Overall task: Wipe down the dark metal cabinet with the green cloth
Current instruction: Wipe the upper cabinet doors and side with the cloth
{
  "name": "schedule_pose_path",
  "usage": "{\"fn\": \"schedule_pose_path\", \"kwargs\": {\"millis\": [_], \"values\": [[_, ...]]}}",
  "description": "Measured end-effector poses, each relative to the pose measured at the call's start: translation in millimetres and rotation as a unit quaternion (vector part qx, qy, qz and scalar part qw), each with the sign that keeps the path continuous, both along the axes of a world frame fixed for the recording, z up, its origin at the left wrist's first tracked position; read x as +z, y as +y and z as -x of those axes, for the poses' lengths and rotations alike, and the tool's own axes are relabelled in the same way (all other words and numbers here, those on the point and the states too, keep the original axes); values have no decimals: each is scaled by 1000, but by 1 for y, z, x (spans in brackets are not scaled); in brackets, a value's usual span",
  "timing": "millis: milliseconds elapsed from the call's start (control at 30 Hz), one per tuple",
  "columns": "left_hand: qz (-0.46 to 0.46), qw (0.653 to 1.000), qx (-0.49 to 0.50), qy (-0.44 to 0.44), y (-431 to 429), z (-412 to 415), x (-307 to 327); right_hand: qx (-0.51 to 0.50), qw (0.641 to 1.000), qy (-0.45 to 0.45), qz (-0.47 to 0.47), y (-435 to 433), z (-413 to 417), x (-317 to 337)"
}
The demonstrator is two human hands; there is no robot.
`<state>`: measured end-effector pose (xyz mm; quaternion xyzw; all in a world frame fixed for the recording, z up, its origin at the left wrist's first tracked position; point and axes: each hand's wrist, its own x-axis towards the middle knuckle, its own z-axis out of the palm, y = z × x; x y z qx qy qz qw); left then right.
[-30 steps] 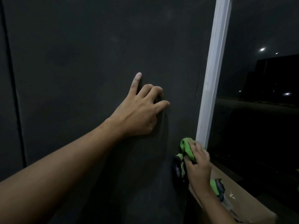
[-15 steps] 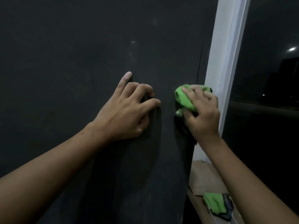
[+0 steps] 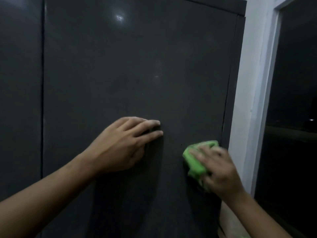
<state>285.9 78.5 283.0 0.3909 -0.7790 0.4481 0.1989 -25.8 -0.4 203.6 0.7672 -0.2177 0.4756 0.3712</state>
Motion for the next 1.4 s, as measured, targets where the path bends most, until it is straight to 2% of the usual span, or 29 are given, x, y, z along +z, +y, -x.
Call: {"fn": "schedule_pose_path", "kwargs": {"millis": [100, 167, 233, 300, 400, 467, 533, 600, 667, 733, 833, 900, 1000, 1100, 1200, 1267, 1333, 1400], "values": [[48, 997, 21, 65, 16, -29, 15, 1, 988, -153, -25, 1, -28, 52], [69, 992, 42, 97, 23, -46, 23, -1, 978, -208, -29, 3, -53, 81], [68, 989, 56, 120, 30, -66, 30, 11, 974, -224, -24, 8, -84, 94], [61, 987, 58, 137, 35, -84, 33, 34, 982, -183, -20, 13, -115, 85], [47, 990, 51, 123, 40, -104, 31, 78, 997, -18, -6, 18, -153, 47], [34, 993, 57, 100, 44, -114, 28, 90, 993, 80, 21, 22, -163, 27], [22, 994, 63, 90, 51, -126, 27, 89, 986, 130, 54, 21, -160, 34], [6, 995, 61, 84, 57, -140, 25, 76, 991, 75, 81, 15, -154, 62], [-6, 996, 58, 63, 61, -151, 23, 51, 992, -81, 84, 12, -151, 106], [-16, 998, 49, 46, 63, -158, 22, 32, 975, -209, 66, 14, -154, 145], [-32, 998, 22, 55, 65, -167, 18, 26, 963, -266, 30, 21, -166, 159], [-41, 997, 7, 68, 66, -170, 13, 28, 978, -205, 40, 25, -177, 138], [-46, 996, -8, 73, 65, -171, 10, 55, 997, -45, 36, 32, -194, 79], [-57, 995, -15, 78, 63, -171, 12, 55, 993, 104, 24, 42, -200, 28], [-62, 996, -12, 68, 61, -173, 11, 28, 978, 203, 47, 44, -183, 32], [-58, 997, -15, 58, 60, -175, 12, 10, 986, 151, 66, 41, -169, 57], [-63, 996, -22, 64, 59, -175, 11, -17, 998, -14, 52, 38, -157, 91], [-66, 994, -28, 77, 57, -176, 9, -35, 985, -170, 21, 39, -157, 127]]}}
